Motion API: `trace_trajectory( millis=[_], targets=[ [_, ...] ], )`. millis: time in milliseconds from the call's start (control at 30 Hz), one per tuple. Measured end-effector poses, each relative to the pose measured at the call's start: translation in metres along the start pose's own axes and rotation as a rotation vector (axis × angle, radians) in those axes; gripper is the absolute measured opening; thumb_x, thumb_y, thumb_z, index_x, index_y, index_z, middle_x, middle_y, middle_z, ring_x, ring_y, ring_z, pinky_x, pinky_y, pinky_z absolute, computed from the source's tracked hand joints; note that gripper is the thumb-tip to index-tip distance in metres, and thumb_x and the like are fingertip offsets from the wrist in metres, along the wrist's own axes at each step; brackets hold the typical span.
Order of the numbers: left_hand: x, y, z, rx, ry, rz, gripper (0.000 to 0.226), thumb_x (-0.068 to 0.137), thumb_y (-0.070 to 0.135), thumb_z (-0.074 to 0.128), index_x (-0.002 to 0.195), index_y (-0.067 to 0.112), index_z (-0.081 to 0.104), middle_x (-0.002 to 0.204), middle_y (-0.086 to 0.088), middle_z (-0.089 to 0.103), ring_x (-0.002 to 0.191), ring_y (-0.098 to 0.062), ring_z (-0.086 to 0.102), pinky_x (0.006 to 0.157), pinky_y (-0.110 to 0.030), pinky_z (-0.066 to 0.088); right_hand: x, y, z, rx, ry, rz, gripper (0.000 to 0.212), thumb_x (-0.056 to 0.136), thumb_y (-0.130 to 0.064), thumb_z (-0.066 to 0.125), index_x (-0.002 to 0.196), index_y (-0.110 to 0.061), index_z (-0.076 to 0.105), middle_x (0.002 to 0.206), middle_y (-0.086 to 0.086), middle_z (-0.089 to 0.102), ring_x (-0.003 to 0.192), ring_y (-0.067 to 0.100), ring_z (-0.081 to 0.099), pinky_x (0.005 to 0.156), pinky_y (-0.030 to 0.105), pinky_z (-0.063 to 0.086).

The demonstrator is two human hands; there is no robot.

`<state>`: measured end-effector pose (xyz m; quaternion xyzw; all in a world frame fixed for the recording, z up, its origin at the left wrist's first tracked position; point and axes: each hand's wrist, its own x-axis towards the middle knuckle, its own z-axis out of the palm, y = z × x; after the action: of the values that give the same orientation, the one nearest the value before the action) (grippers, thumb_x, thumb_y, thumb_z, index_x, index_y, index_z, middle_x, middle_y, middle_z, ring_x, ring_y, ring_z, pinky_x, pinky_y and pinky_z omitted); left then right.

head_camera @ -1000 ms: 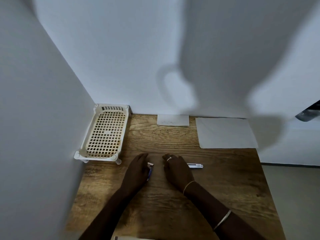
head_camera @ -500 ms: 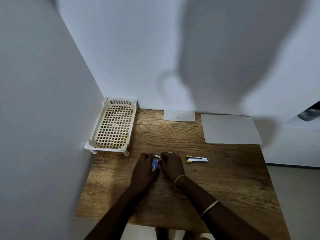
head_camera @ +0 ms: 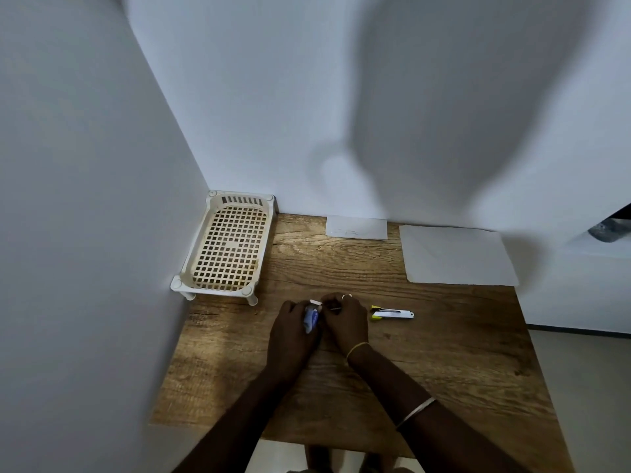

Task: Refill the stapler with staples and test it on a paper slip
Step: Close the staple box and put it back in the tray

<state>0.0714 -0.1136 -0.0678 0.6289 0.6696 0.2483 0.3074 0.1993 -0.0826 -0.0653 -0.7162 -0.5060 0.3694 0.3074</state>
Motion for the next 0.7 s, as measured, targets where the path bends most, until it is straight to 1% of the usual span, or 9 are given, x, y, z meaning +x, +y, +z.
trace_trajectory(
  millis=[67, 133, 200, 267, 333, 433, 500, 567, 700],
  targets=[
    [-0.001, 0.005, -0.002, -0.035, 0.038, 0.004, 0.043, 0.086, 0.03, 0.074, 0.127, 0.022, 0.064, 0.114, 0.007, 0.06, 0.094, -0.001, 0.057, 0.07, -0.005, 0.037, -0.003, -0.003, -0.004, 0.046, 0.033, -0.03, 0.013, 0.082, -0.007, 0.075, 0.093, -0.014, 0.077, 0.084, -0.008, 0.07, 0.08, 0.002, 0.062, 0.073, 0.007, 0.044],
    [-0.001, 0.011, -0.005, -0.061, 0.077, 0.017, 0.043, 0.086, 0.03, 0.076, 0.126, 0.022, 0.064, 0.112, 0.009, 0.06, 0.094, 0.0, 0.057, 0.071, -0.005, 0.038, -0.005, -0.005, -0.01, 0.087, 0.056, -0.072, 0.014, 0.082, -0.007, 0.077, 0.093, -0.014, 0.077, 0.081, -0.015, 0.066, 0.077, -0.003, 0.061, 0.07, 0.0, 0.042],
    [-0.001, 0.018, -0.006, -0.091, 0.119, 0.038, 0.04, 0.085, 0.029, 0.078, 0.122, 0.023, 0.064, 0.108, 0.01, 0.062, 0.092, 0.001, 0.057, 0.072, -0.007, 0.039, -0.005, -0.009, -0.015, 0.113, 0.06, -0.103, 0.014, 0.083, -0.01, 0.078, 0.096, -0.015, 0.077, 0.086, -0.011, 0.07, 0.08, -0.003, 0.064, 0.072, 0.002, 0.044],
    [-0.001, 0.025, -0.009, -0.156, 0.154, 0.049, 0.036, 0.084, 0.029, 0.079, 0.117, 0.029, 0.065, 0.102, 0.016, 0.064, 0.09, 0.002, 0.061, 0.072, -0.009, 0.044, -0.005, -0.013, -0.022, 0.148, 0.048, -0.135, 0.017, 0.084, -0.012, 0.078, 0.1, -0.016, 0.077, 0.092, -0.008, 0.073, 0.085, -0.001, 0.067, 0.074, 0.007, 0.049],
    [-0.002, 0.032, -0.012, -0.219, 0.172, 0.069, 0.034, 0.083, 0.028, 0.08, 0.112, 0.036, 0.065, 0.098, 0.021, 0.067, 0.09, 0.005, 0.064, 0.071, -0.013, 0.049, -0.005, -0.017, -0.03, 0.189, 0.037, -0.163, 0.021, 0.084, -0.011, 0.078, 0.104, -0.018, 0.076, 0.093, -0.009, 0.074, 0.084, -0.002, 0.069, 0.071, 0.007, 0.05],
    [-0.004, 0.041, -0.016, -0.265, 0.185, 0.112, 0.041, 0.081, 0.026, 0.081, 0.116, 0.037, 0.064, 0.1, 0.023, 0.069, 0.09, 0.005, 0.066, 0.072, -0.016, 0.054, -0.004, -0.02, -0.04, 0.221, 0.033, -0.21, 0.025, 0.084, -0.012, 0.078, 0.107, -0.021, 0.074, 0.094, -0.011, 0.074, 0.084, -0.004, 0.069, 0.069, 0.008, 0.051],
    [-0.005, 0.046, -0.018, -0.284, 0.191, 0.135, 0.045, 0.081, 0.026, 0.082, 0.118, 0.041, 0.062, 0.102, 0.024, 0.069, 0.09, 0.005, 0.067, 0.072, -0.014, 0.054, -0.004, -0.021, -0.045, 0.221, 0.03, -0.232, 0.024, 0.085, -0.014, 0.078, 0.107, -0.022, 0.074, 0.094, -0.012, 0.074, 0.086, -0.003, 0.069, 0.072, 0.013, 0.054],
    [-0.005, 0.05, -0.019, -0.298, 0.194, 0.147, 0.044, 0.08, 0.026, 0.082, 0.117, 0.04, 0.063, 0.103, 0.022, 0.07, 0.091, 0.004, 0.067, 0.072, -0.016, 0.056, -0.003, -0.023, -0.05, 0.214, 0.027, -0.253, 0.024, 0.084, -0.015, 0.079, 0.107, -0.023, 0.075, 0.093, -0.013, 0.074, 0.086, -0.002, 0.069, 0.075, 0.016, 0.056],
    [-0.005, 0.058, -0.022, -0.315, 0.206, 0.184, 0.036, 0.08, 0.027, 0.082, 0.109, 0.037, 0.064, 0.099, 0.02, 0.069, 0.088, -0.001, 0.067, 0.066, -0.021, 0.057, -0.001, -0.026, -0.059, 0.192, 0.02, -0.323, 0.022, 0.085, -0.017, 0.078, 0.105, -0.026, 0.074, 0.092, -0.016, 0.074, 0.084, -0.001, 0.069, 0.068, 0.009, 0.05]
  ],
)
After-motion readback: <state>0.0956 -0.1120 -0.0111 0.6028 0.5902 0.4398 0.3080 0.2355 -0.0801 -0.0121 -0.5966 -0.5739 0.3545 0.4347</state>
